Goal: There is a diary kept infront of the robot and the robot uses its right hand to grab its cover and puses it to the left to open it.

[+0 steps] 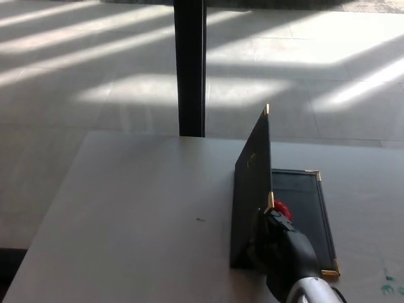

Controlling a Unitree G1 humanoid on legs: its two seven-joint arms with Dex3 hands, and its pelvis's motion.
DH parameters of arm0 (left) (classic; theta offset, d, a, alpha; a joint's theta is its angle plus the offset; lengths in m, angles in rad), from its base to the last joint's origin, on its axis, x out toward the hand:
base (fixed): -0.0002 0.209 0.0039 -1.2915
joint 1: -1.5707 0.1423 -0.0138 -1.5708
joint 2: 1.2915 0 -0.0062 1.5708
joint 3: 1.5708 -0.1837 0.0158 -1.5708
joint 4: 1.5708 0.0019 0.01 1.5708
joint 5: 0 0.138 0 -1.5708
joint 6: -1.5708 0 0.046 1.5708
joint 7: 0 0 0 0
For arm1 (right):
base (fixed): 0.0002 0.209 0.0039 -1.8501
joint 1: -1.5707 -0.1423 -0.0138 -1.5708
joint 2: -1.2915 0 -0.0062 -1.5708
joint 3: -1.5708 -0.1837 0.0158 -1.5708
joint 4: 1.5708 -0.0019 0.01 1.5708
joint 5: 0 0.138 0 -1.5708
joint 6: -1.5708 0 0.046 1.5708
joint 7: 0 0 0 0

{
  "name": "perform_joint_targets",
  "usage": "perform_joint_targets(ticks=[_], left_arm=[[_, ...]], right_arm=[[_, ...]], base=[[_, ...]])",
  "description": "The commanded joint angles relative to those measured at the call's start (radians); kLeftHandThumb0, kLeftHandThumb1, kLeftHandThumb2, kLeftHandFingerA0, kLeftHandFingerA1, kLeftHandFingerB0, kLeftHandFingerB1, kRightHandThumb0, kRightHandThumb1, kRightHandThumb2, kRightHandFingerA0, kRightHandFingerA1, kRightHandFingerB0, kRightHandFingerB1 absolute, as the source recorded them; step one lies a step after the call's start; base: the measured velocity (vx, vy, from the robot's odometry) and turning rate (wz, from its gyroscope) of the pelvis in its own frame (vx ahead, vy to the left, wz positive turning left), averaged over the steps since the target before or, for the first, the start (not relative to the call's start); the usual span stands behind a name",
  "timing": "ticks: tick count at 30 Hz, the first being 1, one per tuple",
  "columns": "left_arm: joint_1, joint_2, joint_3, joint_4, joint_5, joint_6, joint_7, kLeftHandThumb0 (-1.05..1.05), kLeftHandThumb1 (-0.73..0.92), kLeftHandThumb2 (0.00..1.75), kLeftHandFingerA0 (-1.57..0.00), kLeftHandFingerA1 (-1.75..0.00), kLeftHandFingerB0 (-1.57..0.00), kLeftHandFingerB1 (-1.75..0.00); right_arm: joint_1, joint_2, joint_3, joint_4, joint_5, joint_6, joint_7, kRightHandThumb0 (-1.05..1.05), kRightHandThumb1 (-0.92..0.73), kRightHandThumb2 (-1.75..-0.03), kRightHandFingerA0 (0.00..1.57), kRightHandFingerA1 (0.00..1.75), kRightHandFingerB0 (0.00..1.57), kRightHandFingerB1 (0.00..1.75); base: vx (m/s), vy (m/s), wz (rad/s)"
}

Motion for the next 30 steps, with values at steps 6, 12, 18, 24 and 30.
perform_joint_targets(ticks=[6,12,18,24,30], left_arm=[[-0.024,0.076,-0.023,0.005,0.035,-0.022,-0.012,-0.63,0.73,0.64,-0.51,-0.45,-0.42,-0.40],[-0.034,0.093,-0.044,-0.024,0.069,-0.015,0.018,-0.64,0.71,0.63,-0.56,-0.45,-0.45,-0.41],[-0.065,0.092,-0.075,-0.028,0.088,-0.010,0.032,-0.57,0.59,1.01,-0.55,-0.63,-0.36,-0.53],[-0.080,0.102,-0.094,-0.068,0.086,0.019,0.031,-0.65,0.69,0.66,-0.58,-0.46,-0.46,-0.42],[-0.164,0.111,-0.141,-0.027,0.122,0.020,0.072,-0.60,0.73,0.62,-0.62,-0.45,-0.52,-0.41]], right_arm=[[-0.343,-0.243,0.409,0.308,-0.520,0.012,0.090,-0.99,-0.78,-1.18,0.00,0.12,0.00,0.14],[-0.506,-0.298,0.642,0.402,-0.705,0.017,0.170,-1.05,-0.82,-1.22,0.00,0.12,0.00,0.13],[-0.564,-0.219,0.753,0.426,-0.719,0.047,0.182,-0.95,-0.73,-1.20,0.00,0.24,0.00,0.24],[-0.550,-0.146,0.843,0.494,-0.723,0.073,0.168,-1.02,-0.92,-0.75,0.00,0.20,0.00,0.15],[-0.575,-0.083,0.905,0.567,-0.731,0.110,0.179,-1.05,-0.79,-1.23,0.00,0.17,0.00,0.18]], base=[[0.00,0.000,0.00],[0.00,0.000,0.00],[0.00,0.000,0.00],[0.00,0.000,0.00],[0.00,0.000,0.00]])
